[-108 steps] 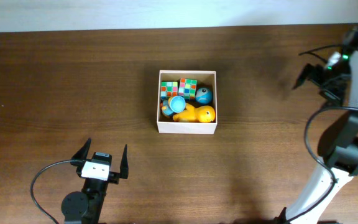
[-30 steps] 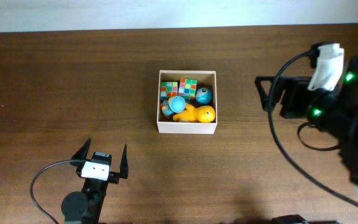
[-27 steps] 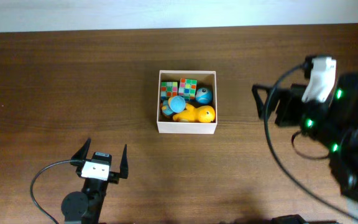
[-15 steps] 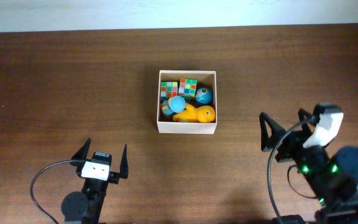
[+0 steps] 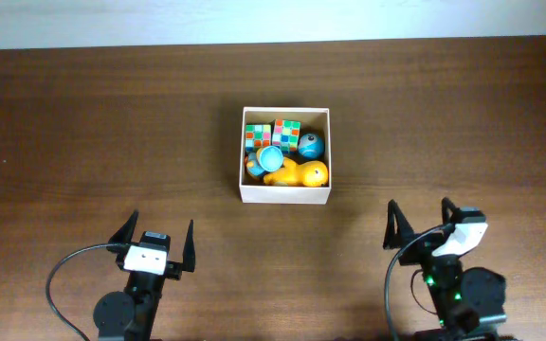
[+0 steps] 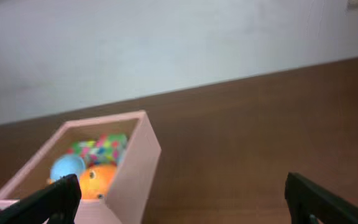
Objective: Pack container
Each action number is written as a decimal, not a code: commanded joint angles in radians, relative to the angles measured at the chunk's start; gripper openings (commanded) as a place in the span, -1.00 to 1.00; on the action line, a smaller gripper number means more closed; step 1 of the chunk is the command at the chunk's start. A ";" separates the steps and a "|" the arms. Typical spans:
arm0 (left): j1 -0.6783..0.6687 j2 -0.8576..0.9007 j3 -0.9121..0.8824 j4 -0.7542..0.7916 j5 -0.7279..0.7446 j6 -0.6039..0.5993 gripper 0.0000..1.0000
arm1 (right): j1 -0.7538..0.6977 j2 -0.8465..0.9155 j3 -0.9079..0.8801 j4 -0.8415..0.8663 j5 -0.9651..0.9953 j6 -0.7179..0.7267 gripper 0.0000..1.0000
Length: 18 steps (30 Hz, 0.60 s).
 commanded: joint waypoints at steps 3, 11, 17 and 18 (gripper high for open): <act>0.005 -0.010 -0.009 0.003 -0.004 0.013 0.99 | -0.007 -0.093 -0.081 0.040 0.071 -0.013 0.97; 0.005 -0.010 -0.009 0.003 -0.004 0.013 0.98 | -0.025 -0.151 -0.171 0.042 0.128 -0.013 0.98; 0.005 -0.010 -0.009 0.003 -0.004 0.013 0.99 | -0.026 -0.151 -0.175 0.046 0.135 -0.070 0.98; 0.005 -0.010 -0.009 0.003 -0.004 0.013 0.99 | -0.026 -0.151 -0.175 0.046 0.135 -0.073 0.97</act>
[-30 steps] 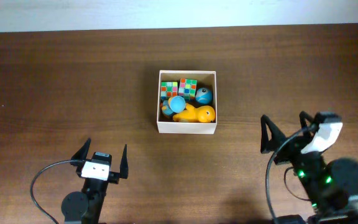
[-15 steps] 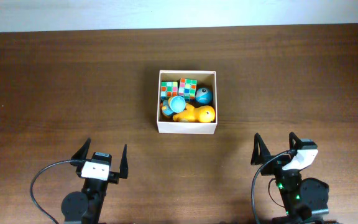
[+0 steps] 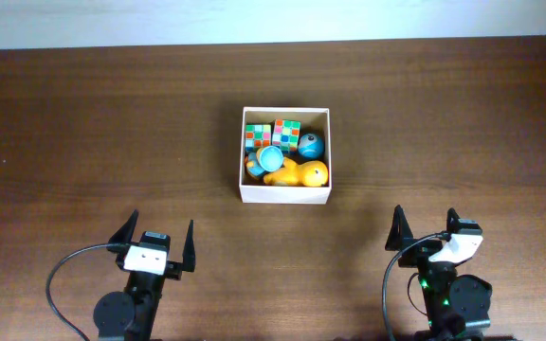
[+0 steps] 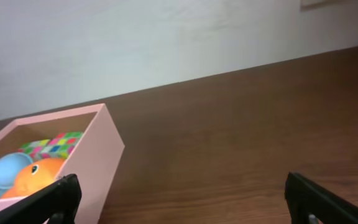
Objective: Pack container
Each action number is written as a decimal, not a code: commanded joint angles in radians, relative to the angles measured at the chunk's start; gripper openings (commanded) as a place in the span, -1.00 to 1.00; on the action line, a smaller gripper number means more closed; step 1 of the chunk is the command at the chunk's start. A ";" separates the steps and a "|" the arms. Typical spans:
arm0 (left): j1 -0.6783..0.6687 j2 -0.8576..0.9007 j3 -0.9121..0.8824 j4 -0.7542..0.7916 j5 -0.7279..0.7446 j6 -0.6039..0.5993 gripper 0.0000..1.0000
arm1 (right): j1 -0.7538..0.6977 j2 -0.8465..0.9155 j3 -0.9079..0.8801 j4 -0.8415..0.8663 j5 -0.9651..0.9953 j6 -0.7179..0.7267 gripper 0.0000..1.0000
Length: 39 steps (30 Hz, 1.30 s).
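Note:
A white open box (image 3: 285, 194) stands mid-table and holds two colourful cubes (image 3: 286, 133), a blue ball (image 3: 311, 146), a light blue cup (image 3: 270, 157) and an orange toy (image 3: 297, 174). In the right wrist view the box (image 4: 98, 155) sits at the left, with the orange toy (image 4: 39, 176) and a cube (image 4: 51, 148) showing inside. My right gripper (image 3: 427, 229) is open and empty near the front edge, right of the box. My left gripper (image 3: 154, 235) is open and empty at the front left.
Dark wooden table (image 3: 463, 123) reaches back to a pale wall (image 4: 166, 43). Black cables (image 3: 60, 275) loop beside each arm base at the front edge.
My right arm has drawn back toward the front edge and turned a little, so the box has shifted left in its wrist view. The left arm and box contents are unchanged.

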 commanded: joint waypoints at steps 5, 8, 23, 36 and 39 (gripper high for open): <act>0.005 -0.010 -0.009 0.003 -0.004 0.013 0.99 | -0.008 -0.011 -0.011 0.004 -0.002 -0.035 0.97; 0.005 -0.010 -0.009 0.003 -0.004 0.013 0.98 | -0.008 -0.011 -0.012 0.004 -0.019 -0.035 0.97; 0.005 -0.010 -0.009 0.003 -0.004 0.013 0.99 | -0.006 -0.011 -0.013 0.004 -0.019 -0.035 0.97; 0.005 -0.010 -0.009 0.003 -0.004 0.013 0.98 | -0.006 -0.011 -0.013 0.004 -0.019 -0.035 0.97; 0.005 -0.010 -0.009 0.003 -0.004 0.013 0.98 | -0.006 -0.011 -0.013 0.004 -0.019 -0.035 0.97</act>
